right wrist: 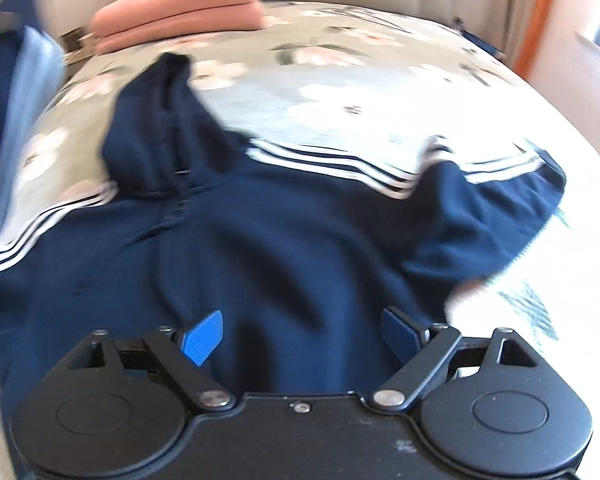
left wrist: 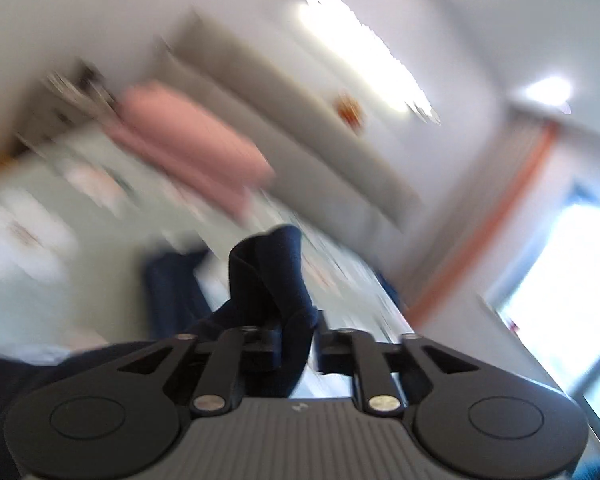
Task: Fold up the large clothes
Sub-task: 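Fold the held sleeve across the hoodie body with the left gripper and release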
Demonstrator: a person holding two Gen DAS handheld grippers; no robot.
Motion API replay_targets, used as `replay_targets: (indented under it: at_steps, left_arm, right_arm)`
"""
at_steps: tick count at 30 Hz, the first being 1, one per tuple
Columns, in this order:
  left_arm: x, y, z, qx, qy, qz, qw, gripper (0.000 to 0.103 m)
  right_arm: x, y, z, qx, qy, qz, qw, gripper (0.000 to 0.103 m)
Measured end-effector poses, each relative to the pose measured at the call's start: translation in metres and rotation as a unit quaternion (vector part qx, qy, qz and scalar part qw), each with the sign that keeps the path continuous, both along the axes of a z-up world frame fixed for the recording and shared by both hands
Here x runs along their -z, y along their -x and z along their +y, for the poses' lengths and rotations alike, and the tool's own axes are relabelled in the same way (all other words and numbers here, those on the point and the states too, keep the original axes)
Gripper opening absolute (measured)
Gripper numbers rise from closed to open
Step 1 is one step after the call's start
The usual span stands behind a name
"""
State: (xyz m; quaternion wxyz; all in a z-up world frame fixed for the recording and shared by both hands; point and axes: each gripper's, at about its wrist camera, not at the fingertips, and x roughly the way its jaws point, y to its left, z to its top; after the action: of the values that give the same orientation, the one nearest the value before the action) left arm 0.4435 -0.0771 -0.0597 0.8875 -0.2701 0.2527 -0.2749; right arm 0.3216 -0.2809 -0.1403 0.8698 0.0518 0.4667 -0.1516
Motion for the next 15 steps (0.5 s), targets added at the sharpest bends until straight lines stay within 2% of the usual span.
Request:
replay_targets:
  at_steps: [1, 2, 3, 4, 6, 8, 11, 13, 15]
  left_arm:
    - [0.018, -0.006, -0.022, 0.034, 0.001, 0.017, 0.9993, 0.067]
    - [0.037, -0.014, -0.039, 0.05, -0.011, 0.044, 0.9977, 0.08]
    - [0.054, -0.016, -0.049, 0.052, -0.023, 0.065, 0.9962, 0.084]
    - [0.071, -0.016, -0.055, 0.05, -0.035, 0.088, 0.9942, 0.079]
    - [0.096, -0.012, -0.051, 0.049, -0.047, 0.131, 0.9891, 0.075]
    - [0.107, -0.016, -0.025, 0.04, -0.047, 0.149, 0.9869, 0.075]
    - [0.12, -0.028, 0.02, 0.013, -0.086, 0.175, 0.9807, 0.076]
    - [0.129, -0.025, 0.045, -0.008, -0.104, 0.193, 0.9756, 0.075]
    - [0.132, -0.01, 0.072, -0.031, -0.103, 0.21, 0.9719, 0.075]
  right_arm:
    - [0.003, 0.001, -0.011, 0.006, 0.0, 0.003, 1.0, 0.102]
    - [0.008, 0.0, -0.02, 0.008, -0.003, 0.006, 1.0, 0.102]
    - [0.011, -0.001, -0.028, 0.008, -0.006, 0.009, 1.0, 0.102]
    - [0.014, -0.001, -0.034, 0.006, -0.01, 0.01, 1.0, 0.102]
    - [0.02, -0.006, -0.044, -0.003, -0.031, 0.01, 0.999, 0.102]
    - [0.024, -0.012, -0.05, -0.018, -0.061, 0.005, 0.998, 0.102]
    - [0.03, -0.037, -0.044, -0.059, -0.099, -0.02, 0.993, 0.102]
    - [0.034, -0.056, -0.035, -0.084, -0.107, -0.031, 0.99, 0.102]
    - [0.043, -0.079, -0.032, -0.094, -0.116, -0.027, 0.988, 0.102]
